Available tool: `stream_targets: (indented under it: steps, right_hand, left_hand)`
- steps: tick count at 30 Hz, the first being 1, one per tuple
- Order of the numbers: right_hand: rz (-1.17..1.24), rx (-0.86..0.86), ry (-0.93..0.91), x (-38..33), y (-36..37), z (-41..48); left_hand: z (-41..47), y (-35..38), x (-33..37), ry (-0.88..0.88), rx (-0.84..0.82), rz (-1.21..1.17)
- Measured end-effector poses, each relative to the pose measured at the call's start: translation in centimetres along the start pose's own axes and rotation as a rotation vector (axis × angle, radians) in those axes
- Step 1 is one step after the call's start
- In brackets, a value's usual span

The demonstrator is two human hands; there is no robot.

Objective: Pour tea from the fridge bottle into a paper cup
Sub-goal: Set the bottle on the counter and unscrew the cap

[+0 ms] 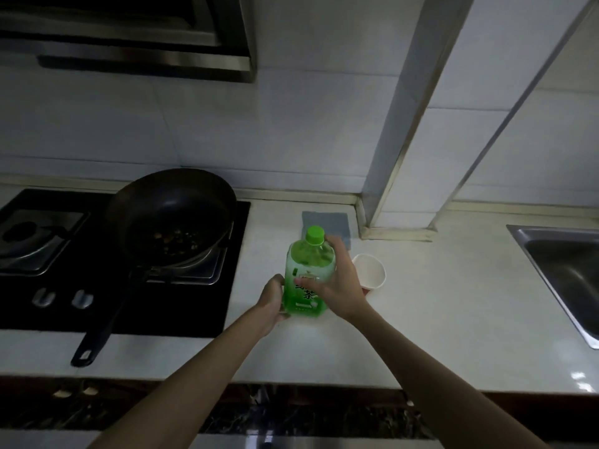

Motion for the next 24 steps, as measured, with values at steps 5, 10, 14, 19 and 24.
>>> stream_targets:
  steps: [5,10,14,19,24]
  right_hand:
    - [0.009,0.001,0.038,2.4,0.7,-0.7]
    - [-0.012,0.001,0.034,3.9,1.3,-1.6]
    - [0.002,-0.026,0.047,4.9,1.5,-1.9]
    - [0.005,-0.076,0.059,5.5,2.0,-1.9]
    - [-0.032,-0.144,0.071,5.5,2.2,-1.8]
  left_hand:
    - [2.2,0.3,-1.3,-0.014,0.027,0.017]
    - [3.5,0.6,-3.2,0.0,0.101,0.081]
    - [4.5,0.7,-4.4,0.059,0.167,0.091]
    - [4.7,0.9,-5.1,0.16,0.224,0.106]
    - [5.4,0.1,-5.3,0.272,0.194,0.13]
Point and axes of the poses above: each hand's wrist, its own z-axis towards the middle knuckle, its own y-axis out of the palm, x = y × z, the point moved 1 cm from there along z, towards the middle knuckle, and after that the axes turned 9 degrees about -z, right-handed, at the moved point
